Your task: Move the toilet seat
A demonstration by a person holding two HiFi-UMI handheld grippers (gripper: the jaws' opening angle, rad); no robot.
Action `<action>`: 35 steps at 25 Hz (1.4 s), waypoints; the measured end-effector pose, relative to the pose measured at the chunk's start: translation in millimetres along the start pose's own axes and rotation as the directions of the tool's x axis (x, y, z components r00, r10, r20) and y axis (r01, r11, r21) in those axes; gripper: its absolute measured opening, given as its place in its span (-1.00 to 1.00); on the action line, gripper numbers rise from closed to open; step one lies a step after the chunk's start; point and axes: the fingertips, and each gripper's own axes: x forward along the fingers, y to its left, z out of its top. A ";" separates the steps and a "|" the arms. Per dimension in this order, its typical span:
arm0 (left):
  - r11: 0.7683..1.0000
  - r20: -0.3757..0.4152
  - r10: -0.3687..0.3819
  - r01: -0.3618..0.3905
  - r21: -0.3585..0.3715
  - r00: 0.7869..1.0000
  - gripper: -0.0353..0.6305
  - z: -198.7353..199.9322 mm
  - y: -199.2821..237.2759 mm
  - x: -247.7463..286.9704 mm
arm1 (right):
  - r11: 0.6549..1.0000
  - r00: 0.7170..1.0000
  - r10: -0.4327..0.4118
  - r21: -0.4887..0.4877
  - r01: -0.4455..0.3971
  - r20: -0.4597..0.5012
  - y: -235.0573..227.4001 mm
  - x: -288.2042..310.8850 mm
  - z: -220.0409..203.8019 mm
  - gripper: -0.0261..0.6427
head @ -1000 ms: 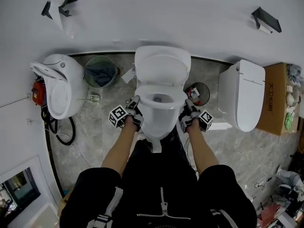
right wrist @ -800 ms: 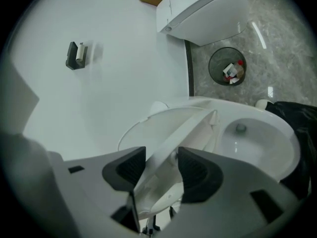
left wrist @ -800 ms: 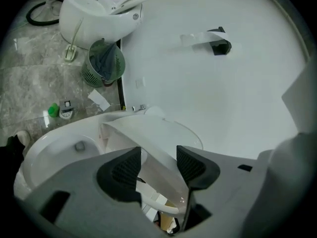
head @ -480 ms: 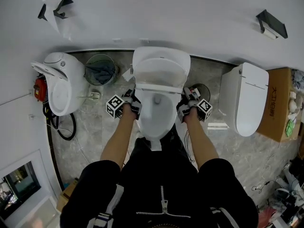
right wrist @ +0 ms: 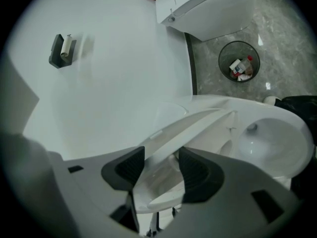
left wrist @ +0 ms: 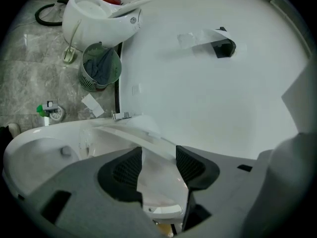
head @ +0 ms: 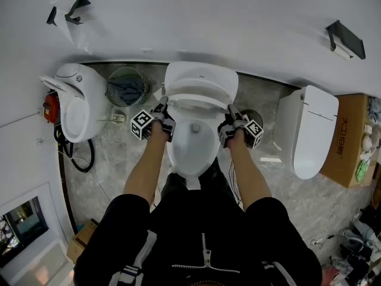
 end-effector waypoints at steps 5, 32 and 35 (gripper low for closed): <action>1.000 0.002 -0.015 0.015 0.010 1.000 -0.22 4.3 -8.2 11.2 | 1.000 0.999 0.015 -0.019 -0.016 -0.040 13.2 10.4 -0.6 -0.26; 0.760 -0.237 -0.028 0.175 0.626 0.971 -0.70 -26.1 -43.0 -99.5 | 0.633 0.982 -0.008 -0.761 -0.142 -0.189 65.9 -74.4 -91.0 -0.76; 0.677 -0.235 -0.038 0.198 0.709 0.971 -0.81 -29.5 -52.4 -127.2 | 0.549 0.988 -0.003 -0.826 -0.129 -0.156 65.9 -95.8 -109.2 -0.87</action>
